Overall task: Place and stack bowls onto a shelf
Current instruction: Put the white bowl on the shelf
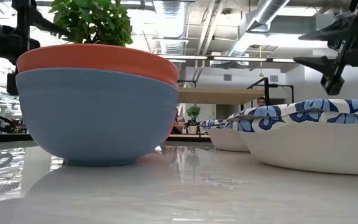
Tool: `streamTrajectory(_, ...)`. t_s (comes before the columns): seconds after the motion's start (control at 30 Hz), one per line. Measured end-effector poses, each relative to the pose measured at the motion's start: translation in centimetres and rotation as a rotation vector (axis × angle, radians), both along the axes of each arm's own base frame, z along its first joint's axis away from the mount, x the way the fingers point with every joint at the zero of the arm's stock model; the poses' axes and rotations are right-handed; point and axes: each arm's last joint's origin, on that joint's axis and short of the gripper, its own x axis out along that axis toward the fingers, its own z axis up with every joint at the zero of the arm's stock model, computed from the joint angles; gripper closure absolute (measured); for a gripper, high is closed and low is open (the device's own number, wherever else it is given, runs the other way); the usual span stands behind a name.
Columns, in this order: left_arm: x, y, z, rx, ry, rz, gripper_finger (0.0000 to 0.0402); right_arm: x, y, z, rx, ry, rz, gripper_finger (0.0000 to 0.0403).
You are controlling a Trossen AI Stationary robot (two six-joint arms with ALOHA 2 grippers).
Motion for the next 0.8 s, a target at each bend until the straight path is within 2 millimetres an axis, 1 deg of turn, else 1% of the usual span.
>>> streamTrajectory(0.17,-0.1,0.1,0.0,0.052,0.023,0.055,0.0100,0.0,-0.1,0.0,0.099,-0.013,-0.004,0.0179)
streamTrajectory(0.23,-0.1,0.2,-0.2,0.066,0.045,0.076,0.0100,-0.1,-0.4,0.2,0.154,0.023,-0.024,0.0181)
streamTrajectory(0.37,-0.1,0.3,-0.6,0.076,0.081,0.107,0.0100,-0.7,-0.7,-0.1,0.274,0.281,-0.042,0.0194)
streamTrajectory(0.4,-0.1,0.3,-0.6,0.077,0.083,0.115,0.0100,-0.9,-0.8,0.0,0.301,0.342,-0.053,0.0199)
streamTrajectory(0.5,-0.1,0.3,-0.6,0.084,0.087,0.130,0.0100,-1.0,-1.0,0.9,0.346,0.450,-0.096,0.0215)
streamTrajectory(0.6,-0.1,0.3,-0.6,0.087,0.089,0.134,0.0100,-0.4,-1.3,2.1,0.347,0.492,-0.137,0.0228)
streamTrajectory(0.7,-0.1,0.3,-0.6,0.087,0.092,0.143,0.0100,0.6,-1.6,3.2,0.348,0.540,-0.190,0.0241)
streamTrajectory(0.8,-0.1,0.4,-0.6,0.093,0.096,0.154,0.0100,1.9,-2.1,3.6,0.358,0.625,-0.256,0.0252)
